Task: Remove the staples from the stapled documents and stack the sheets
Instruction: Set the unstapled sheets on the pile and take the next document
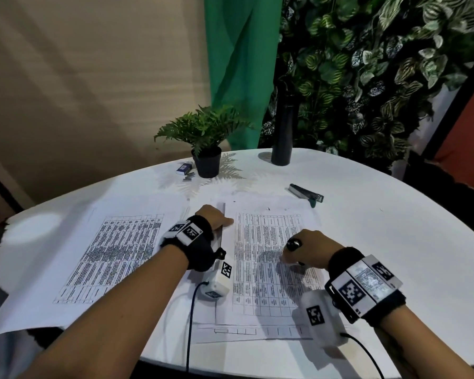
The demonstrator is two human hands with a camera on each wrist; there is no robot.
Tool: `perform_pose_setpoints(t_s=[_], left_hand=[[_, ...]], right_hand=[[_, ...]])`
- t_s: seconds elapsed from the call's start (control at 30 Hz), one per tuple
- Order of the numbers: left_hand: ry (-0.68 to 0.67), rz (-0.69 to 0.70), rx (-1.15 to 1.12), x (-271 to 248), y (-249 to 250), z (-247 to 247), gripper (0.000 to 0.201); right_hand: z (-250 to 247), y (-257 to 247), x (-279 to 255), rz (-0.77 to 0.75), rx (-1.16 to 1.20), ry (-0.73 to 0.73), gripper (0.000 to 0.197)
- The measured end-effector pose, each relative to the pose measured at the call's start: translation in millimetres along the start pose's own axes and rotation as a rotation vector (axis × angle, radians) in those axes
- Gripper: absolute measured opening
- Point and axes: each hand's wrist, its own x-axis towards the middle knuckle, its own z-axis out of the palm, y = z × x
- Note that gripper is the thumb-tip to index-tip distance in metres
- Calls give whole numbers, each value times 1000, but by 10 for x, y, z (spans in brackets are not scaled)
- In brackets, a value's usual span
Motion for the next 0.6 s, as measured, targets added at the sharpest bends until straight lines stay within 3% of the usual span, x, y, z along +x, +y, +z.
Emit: perform_pose_setpoints(t_s=[0.17,0.37,0.6], left_hand=[[35,90,-212,-5,-96,-130,36],[210,360,-468,-119,-150,-352,20],[211,584,-764,-387,176,-617,21]], right_hand=[[-15,-6,-9,-5,206,23,9],[-311,75,103,63,652,470,7],[-771,-123,116,-2,1049,350,19]])
